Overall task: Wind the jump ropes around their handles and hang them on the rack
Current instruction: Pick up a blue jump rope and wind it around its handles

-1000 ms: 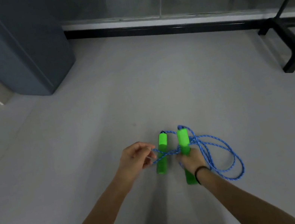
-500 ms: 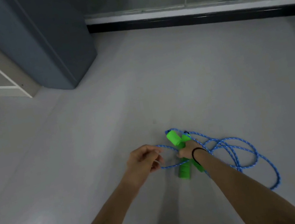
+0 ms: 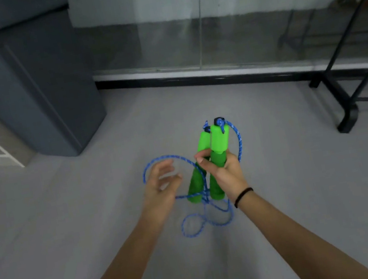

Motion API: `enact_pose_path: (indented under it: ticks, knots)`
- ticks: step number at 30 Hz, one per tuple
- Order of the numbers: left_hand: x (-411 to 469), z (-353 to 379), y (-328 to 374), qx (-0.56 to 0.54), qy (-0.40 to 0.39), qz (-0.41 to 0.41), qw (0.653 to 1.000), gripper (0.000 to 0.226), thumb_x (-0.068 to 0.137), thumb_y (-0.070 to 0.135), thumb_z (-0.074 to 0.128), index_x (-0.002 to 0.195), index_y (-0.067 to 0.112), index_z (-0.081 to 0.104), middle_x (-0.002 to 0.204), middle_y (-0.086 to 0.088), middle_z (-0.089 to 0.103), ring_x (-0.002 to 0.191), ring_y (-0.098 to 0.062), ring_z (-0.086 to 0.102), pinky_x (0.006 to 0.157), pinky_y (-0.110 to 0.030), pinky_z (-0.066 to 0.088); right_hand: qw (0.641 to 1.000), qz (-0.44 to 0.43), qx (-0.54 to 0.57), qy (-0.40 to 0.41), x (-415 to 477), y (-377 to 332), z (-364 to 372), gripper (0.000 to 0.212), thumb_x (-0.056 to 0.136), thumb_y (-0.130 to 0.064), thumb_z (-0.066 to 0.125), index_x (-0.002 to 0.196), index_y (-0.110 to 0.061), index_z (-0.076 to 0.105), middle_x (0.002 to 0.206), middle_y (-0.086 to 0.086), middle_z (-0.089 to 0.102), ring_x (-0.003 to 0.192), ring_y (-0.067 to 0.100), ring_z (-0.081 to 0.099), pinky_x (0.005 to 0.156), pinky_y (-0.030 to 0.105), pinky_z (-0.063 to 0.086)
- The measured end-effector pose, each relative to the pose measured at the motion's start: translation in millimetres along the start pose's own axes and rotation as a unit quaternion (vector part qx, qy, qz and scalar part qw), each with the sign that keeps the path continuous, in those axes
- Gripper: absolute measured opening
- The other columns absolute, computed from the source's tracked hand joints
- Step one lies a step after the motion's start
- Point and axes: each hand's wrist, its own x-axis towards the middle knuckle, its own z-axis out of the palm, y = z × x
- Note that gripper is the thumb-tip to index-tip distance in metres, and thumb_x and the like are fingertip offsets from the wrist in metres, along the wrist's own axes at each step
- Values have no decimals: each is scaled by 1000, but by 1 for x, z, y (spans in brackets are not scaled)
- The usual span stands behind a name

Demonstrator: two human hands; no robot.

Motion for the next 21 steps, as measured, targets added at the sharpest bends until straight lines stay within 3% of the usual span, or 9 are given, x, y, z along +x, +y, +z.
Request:
enact_pose_path:
  ticks: [4,7,9,11,13,14,16,18,21]
  knots:
    - [4,-5,102,108,-45,111,987,45,85,13,63,125,29,50,120,25,48,105,12,45,81,1,34,997,-36,-64,-25,-2,-104,0,10,81,-4,64,87,3,67,110,21,56,86,-2,60,75,6,44]
    - [9,-8,192,52,-83,64,993,48,86,6,62,129,21,47,124,9,53,116,1,48,99,-9,34,996,-47,-53,-48,1,-206,5,9,82,-2,62,87,-6,68,104,18,63,85,4,62,74,9,46]
    - [15,-12,261,0,-101,18,995,46,84,-3,60,126,11,46,109,-3,60,100,-2,61,90,-16,45,997,-56,-30,-42,8,-283,9,11,80,0,61,83,-9,67,89,12,65,76,0,62,70,10,47]
    - [22,-17,330,-4,-130,1,992,33,86,-5,56,117,4,50,90,-2,62,68,7,63,68,-10,50,998,-51,21,-16,18,-362,14,14,81,1,62,77,-12,65,78,3,65,69,-1,62,67,12,49]
    - [25,-20,400,16,-146,-7,989,10,92,3,51,99,9,55,78,-2,60,51,7,58,52,-10,48,996,-23,85,7,29,-439,19,19,83,-1,60,70,-15,62,70,-3,62,64,1,59,65,15,49]
    - [24,-20,438,24,-146,-11,989,10,94,8,47,89,13,54,75,-3,57,47,5,56,48,-11,46,993,-7,115,13,32,-476,21,20,82,-4,61,68,-17,61,66,-4,60,62,4,58,65,17,48]
    - [23,-21,513,23,-138,-5,990,23,97,11,42,76,16,51,72,-5,56,45,4,54,44,-10,43,989,13,145,16,38,-542,26,15,78,-10,66,67,-20,60,64,-4,56,64,10,54,67,26,45]
    - [16,-23,584,-8,-133,-11,991,24,97,13,40,77,12,54,80,-10,60,57,-3,59,51,-11,44,989,13,146,22,39,-604,32,11,68,-18,69,73,-20,59,71,2,57,72,18,55,74,36,45]
    - [2,-26,673,-68,-131,-26,989,22,96,29,44,91,15,61,93,-7,68,73,-9,66,65,-20,54,988,4,153,30,37,-687,33,36,52,-27,68,84,-22,51,84,13,58,81,26,58,86,49,49]
